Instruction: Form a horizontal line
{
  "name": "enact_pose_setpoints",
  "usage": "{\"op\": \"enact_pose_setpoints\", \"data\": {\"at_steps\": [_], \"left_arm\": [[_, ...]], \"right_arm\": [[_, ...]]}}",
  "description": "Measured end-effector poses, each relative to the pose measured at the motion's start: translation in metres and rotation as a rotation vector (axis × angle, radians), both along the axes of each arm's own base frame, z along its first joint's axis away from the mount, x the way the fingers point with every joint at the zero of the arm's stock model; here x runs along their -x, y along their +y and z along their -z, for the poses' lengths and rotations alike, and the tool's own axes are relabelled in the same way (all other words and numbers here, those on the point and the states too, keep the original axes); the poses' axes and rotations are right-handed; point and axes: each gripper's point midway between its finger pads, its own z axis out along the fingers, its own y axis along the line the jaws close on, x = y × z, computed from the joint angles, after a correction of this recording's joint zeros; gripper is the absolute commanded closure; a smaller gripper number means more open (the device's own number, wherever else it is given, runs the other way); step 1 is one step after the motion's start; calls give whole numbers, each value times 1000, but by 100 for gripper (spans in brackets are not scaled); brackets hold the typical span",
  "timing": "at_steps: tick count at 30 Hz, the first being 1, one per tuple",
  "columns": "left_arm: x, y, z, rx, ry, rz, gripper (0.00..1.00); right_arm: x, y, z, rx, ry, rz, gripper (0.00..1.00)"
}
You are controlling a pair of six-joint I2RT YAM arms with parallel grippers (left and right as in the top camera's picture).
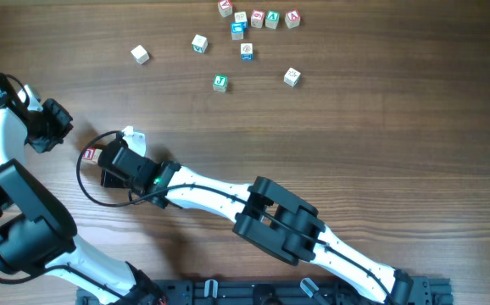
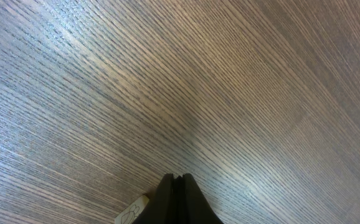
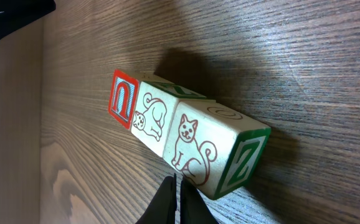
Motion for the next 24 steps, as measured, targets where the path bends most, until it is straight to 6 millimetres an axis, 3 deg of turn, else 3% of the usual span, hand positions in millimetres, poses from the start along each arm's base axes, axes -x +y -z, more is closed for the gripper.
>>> {"op": "enact_pose_setpoints", "data": {"at_steps": [24], "left_arm": [[0,0,0,0,0,0,96]], "right_arm": [[-1,1,-2,-10,-7,3,94]]}}
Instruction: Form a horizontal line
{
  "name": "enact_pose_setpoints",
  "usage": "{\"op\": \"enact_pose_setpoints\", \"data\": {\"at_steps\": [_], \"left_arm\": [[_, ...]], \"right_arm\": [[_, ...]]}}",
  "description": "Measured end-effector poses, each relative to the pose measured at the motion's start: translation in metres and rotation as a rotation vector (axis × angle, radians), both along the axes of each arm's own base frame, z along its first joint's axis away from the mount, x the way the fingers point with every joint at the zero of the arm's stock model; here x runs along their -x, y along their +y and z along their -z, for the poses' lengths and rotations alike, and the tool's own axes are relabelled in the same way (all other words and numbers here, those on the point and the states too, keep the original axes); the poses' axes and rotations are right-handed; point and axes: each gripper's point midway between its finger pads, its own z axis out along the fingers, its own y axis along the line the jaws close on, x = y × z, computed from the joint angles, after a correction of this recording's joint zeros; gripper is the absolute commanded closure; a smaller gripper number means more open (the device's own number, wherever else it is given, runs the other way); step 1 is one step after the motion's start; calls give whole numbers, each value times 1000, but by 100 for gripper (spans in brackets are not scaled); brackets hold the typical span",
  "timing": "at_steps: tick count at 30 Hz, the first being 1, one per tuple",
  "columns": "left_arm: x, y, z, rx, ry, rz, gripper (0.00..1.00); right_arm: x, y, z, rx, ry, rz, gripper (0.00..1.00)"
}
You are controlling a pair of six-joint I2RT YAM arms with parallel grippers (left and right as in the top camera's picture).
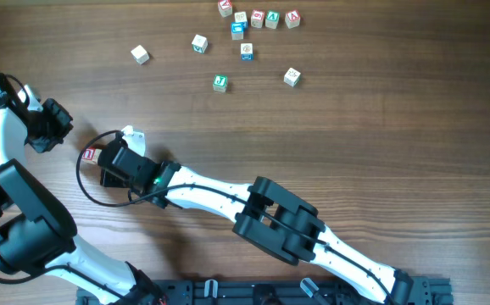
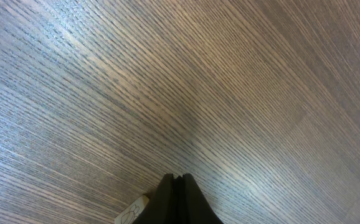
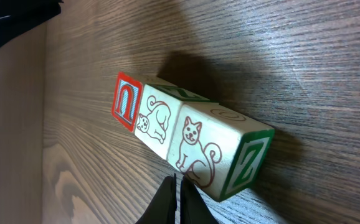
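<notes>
Three wooden blocks lie touching in a short row in the right wrist view: a red-faced U block (image 3: 126,101), a white cat block (image 3: 155,121) and a cat block with a green Z side (image 3: 211,152). My right gripper (image 3: 175,180) is shut and empty, its tips just in front of that row. From overhead the right gripper (image 1: 109,158) covers most of the row, and only the red block (image 1: 89,155) and a white block (image 1: 131,134) show. My left gripper (image 2: 179,178) is shut over bare table at the far left (image 1: 48,125).
Several loose blocks are scattered at the back, among them a green one (image 1: 219,82) and a white one (image 1: 292,76). A short row of blocks (image 1: 257,18) lies by the far edge. The right arm (image 1: 228,193) stretches across the table's front half.
The three-block row sits slightly further right and lower in the right wrist view, so that gripper has shifted a little. Overhead and left wrist views look the same.
</notes>
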Motion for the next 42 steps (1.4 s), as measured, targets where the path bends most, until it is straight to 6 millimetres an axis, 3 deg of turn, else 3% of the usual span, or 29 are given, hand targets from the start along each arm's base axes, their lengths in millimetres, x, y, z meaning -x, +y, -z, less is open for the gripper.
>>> {"op": "enact_pose_setpoints", "data": {"at_steps": [24,31,35,42], "left_arm": [[0,0,0,0,0,0,96],[1,1,0,-7,4,-3,96],[1,2,0,-10,6,-4,96],[1,3,1,-15,9,-6,96]], "right_arm": [[-3,-1,9,9,-8,15,95],[16,7,8,-25,59,-88,95],[31,-7,26,62,138,-123,95],[39,-42,15,216,182,-104,95]]}}
